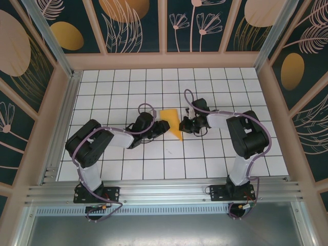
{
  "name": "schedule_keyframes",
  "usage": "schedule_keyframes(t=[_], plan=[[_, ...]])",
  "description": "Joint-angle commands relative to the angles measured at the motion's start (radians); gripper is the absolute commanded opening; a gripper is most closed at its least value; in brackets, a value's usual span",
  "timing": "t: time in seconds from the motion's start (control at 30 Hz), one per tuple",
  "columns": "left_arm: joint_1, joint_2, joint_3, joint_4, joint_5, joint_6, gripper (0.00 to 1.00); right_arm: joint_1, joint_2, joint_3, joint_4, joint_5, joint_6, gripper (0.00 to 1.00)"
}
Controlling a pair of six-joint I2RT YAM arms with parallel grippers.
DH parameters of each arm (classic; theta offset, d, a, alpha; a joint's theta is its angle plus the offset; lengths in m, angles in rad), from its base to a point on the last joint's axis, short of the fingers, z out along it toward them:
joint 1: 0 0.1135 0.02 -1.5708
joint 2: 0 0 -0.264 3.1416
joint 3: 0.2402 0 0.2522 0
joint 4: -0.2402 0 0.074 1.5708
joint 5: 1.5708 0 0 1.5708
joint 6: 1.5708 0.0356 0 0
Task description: Fold a paper plane with a square sheet of paper (pick it up from the middle)
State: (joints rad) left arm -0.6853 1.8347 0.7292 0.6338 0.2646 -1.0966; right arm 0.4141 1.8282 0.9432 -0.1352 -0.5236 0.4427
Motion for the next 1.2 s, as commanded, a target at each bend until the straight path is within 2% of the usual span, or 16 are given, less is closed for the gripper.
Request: schedule_keyframes(t=[0.0, 0.17, 0.27, 0.43, 0.57, 0.77, 0.93, 1.03, 1.17], plan=[[0.006, 0.042, 0.013, 0.092, 0.04, -0.053, 0.4, 0.002, 0.03, 0.006, -0.023, 0.05, -0.018, 0.05], [0.006, 0.05, 0.039, 0.01, 0.003, -0.047, 0.4, 0.002, 0.03, 0.008, -0.024, 0.054, -0.021, 0.05], [0.006, 0.038, 0.054, -0.054, -0.025, -0.027, 0.46, 0.002, 0.031, 0.003, -0.02, 0.051, -0.019, 0.05], [0.006, -0.012, 0.033, -0.13, -0.084, -0.022, 0.48, 0.003, 0.039, 0.007, -0.02, 0.051, -0.019, 0.05], [0.007, -0.034, 0.002, -0.108, -0.114, -0.042, 0.53, 0.003, 0.032, 0.005, -0.018, 0.055, -0.016, 0.05], [0.007, 0.031, 0.053, -0.05, -0.046, -0.037, 0.5, 0.004, 0.027, 0.001, -0.019, 0.055, -0.019, 0.05], [0.006, 0.05, 0.079, -0.049, -0.051, -0.041, 0.39, 0.005, 0.019, -0.002, -0.018, 0.057, -0.021, 0.06], [0.006, 0.061, 0.083, -0.046, -0.048, -0.047, 0.25, 0.008, 0.01, 0.003, -0.012, 0.053, -0.027, 0.06], [0.007, 0.066, 0.078, -0.027, -0.047, -0.066, 0.13, 0.015, -0.023, 0.023, -0.014, 0.059, -0.059, 0.08]])
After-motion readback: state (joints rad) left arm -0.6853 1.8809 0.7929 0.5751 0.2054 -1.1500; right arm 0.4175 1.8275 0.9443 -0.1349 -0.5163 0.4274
